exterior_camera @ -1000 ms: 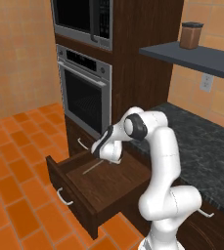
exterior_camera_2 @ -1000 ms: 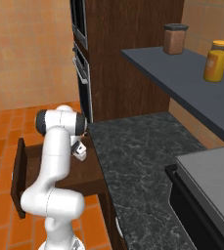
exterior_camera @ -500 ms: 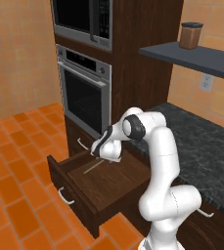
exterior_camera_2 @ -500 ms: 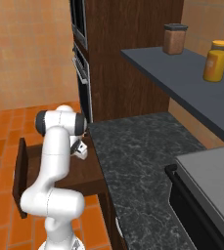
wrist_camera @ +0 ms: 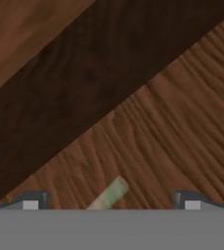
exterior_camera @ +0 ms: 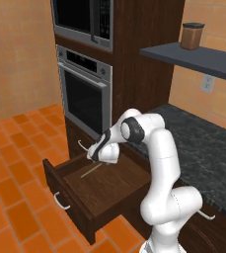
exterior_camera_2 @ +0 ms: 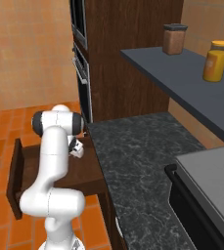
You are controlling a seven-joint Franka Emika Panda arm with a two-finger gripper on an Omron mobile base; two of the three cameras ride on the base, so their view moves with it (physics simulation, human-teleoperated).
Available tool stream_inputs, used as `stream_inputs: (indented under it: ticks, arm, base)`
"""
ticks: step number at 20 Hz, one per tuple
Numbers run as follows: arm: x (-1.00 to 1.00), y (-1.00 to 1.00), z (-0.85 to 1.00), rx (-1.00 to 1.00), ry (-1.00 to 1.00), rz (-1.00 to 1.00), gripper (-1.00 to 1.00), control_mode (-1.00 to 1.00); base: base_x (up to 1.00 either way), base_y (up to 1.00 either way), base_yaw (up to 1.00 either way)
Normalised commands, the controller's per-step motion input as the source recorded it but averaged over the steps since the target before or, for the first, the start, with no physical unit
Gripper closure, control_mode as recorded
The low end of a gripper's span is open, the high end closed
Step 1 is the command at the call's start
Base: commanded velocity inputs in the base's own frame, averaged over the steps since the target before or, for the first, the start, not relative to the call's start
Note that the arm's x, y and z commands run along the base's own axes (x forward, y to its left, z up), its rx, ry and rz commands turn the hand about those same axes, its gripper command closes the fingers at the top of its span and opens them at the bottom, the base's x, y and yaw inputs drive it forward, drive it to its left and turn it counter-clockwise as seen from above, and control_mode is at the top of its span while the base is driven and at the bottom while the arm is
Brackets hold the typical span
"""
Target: Take a straw from the drawer in front and place it inside the glass cup on the dining counter.
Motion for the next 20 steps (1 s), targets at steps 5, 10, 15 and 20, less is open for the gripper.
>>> stream_inputs:
  ticks: [5,10,15,20]
  arm:
    - [-0.20,0.38,-0.04,-0.02,0.04,0.01,-1.00,-1.00]
    - [-0.39,0.14,0.00,0.00,0.00,0.02,-1.00,-1.00]
    - [-0.11,0.01,0.01,0.00,0.00,0.01,-1.00,-1.00]
    - [0.08,0.23,0.00,0.00,0.00,0.05,-1.00,-1.00]
  base:
    - [0.00,0.00,0.00]
    - [0.00,0.00,0.00]
    - [0.00,0.00,0.00]
    - [0.00,0.00,0.00]
